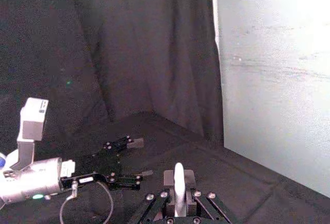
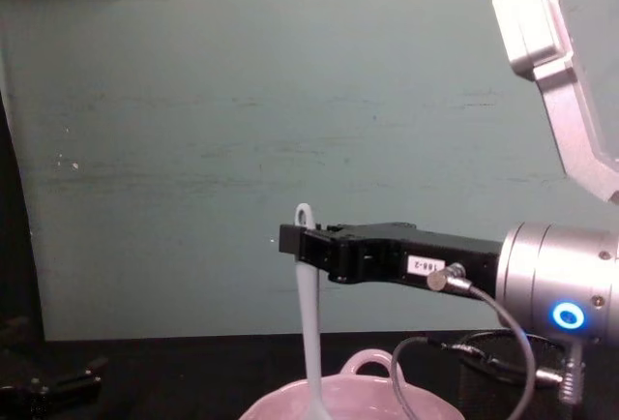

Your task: Use the one hand to pick up the spoon and stir the clear water in the bowl.

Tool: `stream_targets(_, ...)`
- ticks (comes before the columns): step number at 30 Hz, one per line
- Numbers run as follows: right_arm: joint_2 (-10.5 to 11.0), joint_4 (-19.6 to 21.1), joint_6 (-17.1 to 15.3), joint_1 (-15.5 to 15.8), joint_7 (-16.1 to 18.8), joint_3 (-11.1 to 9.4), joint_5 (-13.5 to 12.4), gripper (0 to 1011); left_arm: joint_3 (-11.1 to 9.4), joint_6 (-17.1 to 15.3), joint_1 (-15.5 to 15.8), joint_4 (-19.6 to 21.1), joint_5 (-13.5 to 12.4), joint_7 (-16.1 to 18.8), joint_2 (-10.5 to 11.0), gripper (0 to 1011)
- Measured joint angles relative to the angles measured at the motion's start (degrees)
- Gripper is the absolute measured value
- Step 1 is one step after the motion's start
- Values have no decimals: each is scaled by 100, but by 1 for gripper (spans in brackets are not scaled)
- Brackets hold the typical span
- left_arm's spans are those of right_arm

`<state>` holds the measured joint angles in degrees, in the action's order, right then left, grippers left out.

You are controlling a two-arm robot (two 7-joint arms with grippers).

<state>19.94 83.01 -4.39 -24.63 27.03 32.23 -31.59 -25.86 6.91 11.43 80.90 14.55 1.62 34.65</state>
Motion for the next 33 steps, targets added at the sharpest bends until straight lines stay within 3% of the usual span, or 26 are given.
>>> stream_targets(6,-146,-168,53,-17,27,14,64,118,0,0,0,0,0,0,0,1011)
stream_targets(12,-396,-585,151,-222,26,30,200,118,0,0,0,0,0,0,0,1011)
stream_targets(20,-671,-1200,285,-506,-4,-128,289,118,0,0,0,0,0,0,0,1011)
stream_targets(26,-688,-1326,315,-556,-71,-313,315,118,-1,0,1,0,0,0,0,1011)
stream_targets(33,-536,-1149,281,-405,-137,-524,316,118,0,0,0,0,0,0,0,1011)
